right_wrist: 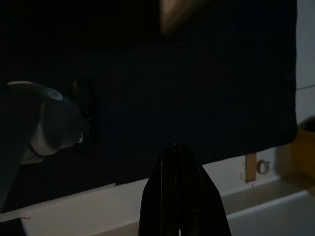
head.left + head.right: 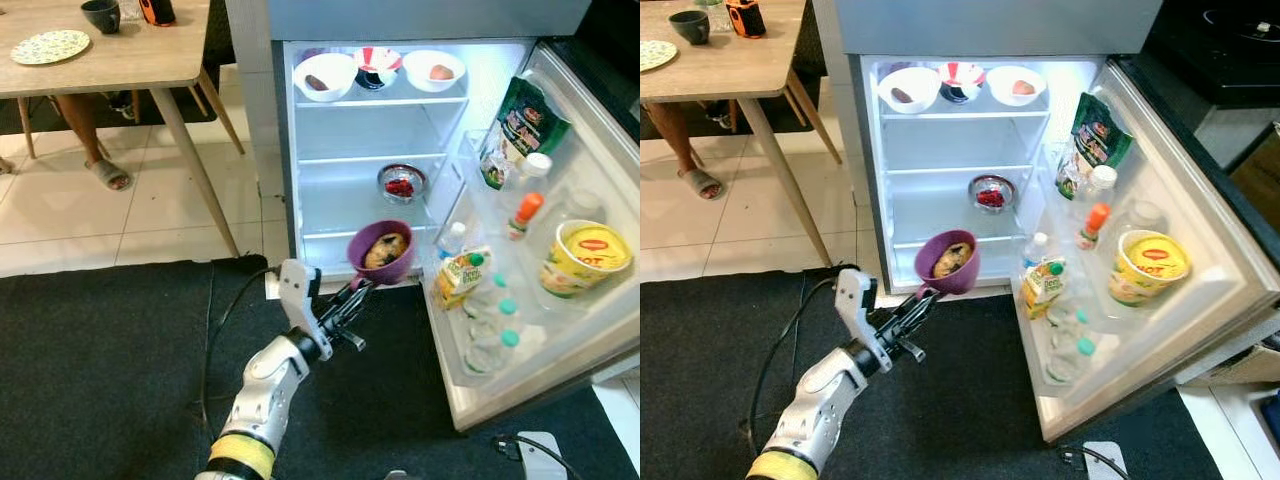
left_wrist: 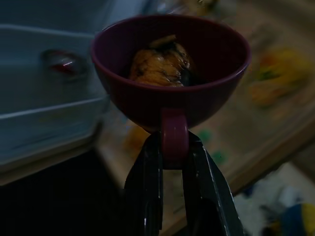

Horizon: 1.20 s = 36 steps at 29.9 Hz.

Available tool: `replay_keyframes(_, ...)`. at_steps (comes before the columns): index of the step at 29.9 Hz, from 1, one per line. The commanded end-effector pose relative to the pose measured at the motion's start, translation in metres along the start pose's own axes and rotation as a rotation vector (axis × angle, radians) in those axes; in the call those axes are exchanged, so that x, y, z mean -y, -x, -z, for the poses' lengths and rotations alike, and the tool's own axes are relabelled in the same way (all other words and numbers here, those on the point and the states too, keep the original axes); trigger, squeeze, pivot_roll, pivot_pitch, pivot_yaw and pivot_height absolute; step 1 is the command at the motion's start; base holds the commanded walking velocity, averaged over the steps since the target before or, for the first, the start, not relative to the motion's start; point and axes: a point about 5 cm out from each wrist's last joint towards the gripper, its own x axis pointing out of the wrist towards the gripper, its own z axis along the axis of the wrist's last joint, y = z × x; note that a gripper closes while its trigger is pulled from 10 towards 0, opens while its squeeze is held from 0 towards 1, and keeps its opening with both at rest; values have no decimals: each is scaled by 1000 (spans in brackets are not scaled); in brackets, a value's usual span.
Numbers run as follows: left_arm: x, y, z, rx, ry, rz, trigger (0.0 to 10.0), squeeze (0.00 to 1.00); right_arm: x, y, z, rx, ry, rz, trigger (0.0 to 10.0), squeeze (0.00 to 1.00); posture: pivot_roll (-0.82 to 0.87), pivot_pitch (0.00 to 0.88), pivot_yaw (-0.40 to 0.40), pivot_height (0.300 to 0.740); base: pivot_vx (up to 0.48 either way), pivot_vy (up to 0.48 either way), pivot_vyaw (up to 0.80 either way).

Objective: Restocking fridge

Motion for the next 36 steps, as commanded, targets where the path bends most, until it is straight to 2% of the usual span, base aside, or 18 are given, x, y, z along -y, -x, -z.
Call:
replay_keyframes(1, -7, 8, 3, -3, -24, -41, 10000, 0, -4, 1, 7, -17, 1, -21, 10000, 0, -94, 167, -11, 740, 0, 0, 0)
replay_keyframes(2, -18, 19, 10, -40, -61, -109, 10000, 0, -9, 1, 5, -8, 5, -47, 10000, 0, -85, 159, -15, 740, 0, 0, 0)
replay_keyframes(5, -23, 25, 14, -61, -76, -151, 10000, 0, -12, 0, 4, -7, 18, -57, 10000, 0, -85, 159, -15, 740, 0, 0, 0)
replay_keyframes(7, -39, 44, 25, -111, -110, -260, 10000, 0, -18, 0, 4, -13, 68, -75, 10000, 0, -78, 140, -15, 740, 0, 0, 0)
replay_keyframes(11, -44, 51, 26, -117, -134, -305, 10000, 0, -20, 0, 5, -12, 79, -83, 10000, 0, -72, 130, -15, 740, 0, 0, 0)
replay_keyframes(15, -45, 51, 23, -96, -131, -317, 10000, 0, -22, 0, 7, -17, 89, -88, 10000, 0, -66, 121, -13, 740, 0, 0, 0)
replay_keyframes(23, -37, 39, 16, -45, -158, -261, 10000, 0, -23, 1, 9, -28, 102, -90, 10000, 0, -56, 105, -6, 740, 0, 0, 0)
replay_keyframes(36, -27, 29, 16, -37, -158, -202, 10000, 0, -21, 1, 12, -39, 119, -84, 10000, 0, -67, 102, -2, 740, 261, 0, 0)
